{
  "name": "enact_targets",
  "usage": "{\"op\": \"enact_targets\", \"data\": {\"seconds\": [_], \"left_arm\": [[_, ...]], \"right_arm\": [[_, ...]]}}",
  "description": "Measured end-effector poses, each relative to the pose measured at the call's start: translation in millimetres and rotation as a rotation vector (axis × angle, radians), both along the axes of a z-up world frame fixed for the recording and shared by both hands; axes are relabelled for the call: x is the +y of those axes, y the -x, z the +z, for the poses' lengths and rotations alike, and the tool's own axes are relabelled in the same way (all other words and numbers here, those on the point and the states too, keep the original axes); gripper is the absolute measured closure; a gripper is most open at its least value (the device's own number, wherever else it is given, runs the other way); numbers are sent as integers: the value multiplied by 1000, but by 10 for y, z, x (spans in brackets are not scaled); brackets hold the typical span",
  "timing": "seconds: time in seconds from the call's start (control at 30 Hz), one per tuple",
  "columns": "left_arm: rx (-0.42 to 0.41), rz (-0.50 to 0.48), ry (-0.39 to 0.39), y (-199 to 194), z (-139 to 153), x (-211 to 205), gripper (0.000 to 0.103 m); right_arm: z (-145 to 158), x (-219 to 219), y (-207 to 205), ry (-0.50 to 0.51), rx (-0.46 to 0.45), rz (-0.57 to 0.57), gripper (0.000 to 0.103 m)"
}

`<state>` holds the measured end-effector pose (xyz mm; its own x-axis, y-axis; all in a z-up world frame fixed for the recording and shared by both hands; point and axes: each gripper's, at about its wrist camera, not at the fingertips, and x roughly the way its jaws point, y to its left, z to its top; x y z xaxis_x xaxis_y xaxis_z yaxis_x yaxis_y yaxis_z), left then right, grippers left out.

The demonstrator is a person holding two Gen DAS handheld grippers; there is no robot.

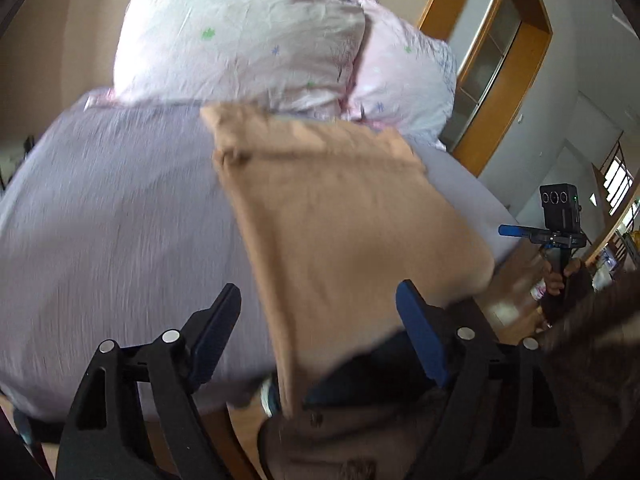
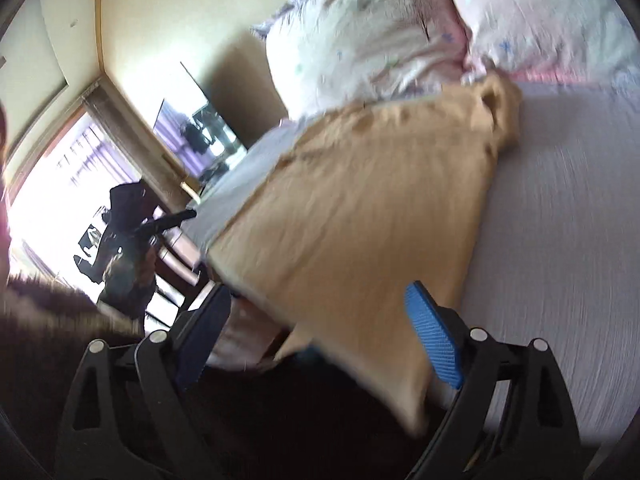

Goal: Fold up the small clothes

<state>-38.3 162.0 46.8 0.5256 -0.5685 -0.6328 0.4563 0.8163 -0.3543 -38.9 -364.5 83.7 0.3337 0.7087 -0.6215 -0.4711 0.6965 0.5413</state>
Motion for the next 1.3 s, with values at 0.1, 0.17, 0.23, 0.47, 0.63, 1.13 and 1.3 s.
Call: {"op": "enact_targets", "data": {"seconds": [0.1,0.17,0.23,0.47,0.63,1.13,1.3], "left_arm": [[119,-8,70,235,-391,87,22],[178,-1,61,273,-656,48,22],[213,24,59,223,-839,33,22],[220,63,258,-26,-1043,-18,25],[285,60,440,-65,-1150,33,100],[18,156,531,-1304,399,107,100],[123,330,445,-2665,213,-161,100]], "right_arm": [[-282,-104,238,56,101,-60,14],[-511,-163,233,92,159,-111,14],[-718,-199,175,75,203,-146,14],[-1046,-82,-92,-120,205,-106,27],[-1163,16,-41,-251,192,-27,97],[466,212,-1574,-308,-256,-167,97],[-51,120,-2961,-182,-62,-449,98]]}}
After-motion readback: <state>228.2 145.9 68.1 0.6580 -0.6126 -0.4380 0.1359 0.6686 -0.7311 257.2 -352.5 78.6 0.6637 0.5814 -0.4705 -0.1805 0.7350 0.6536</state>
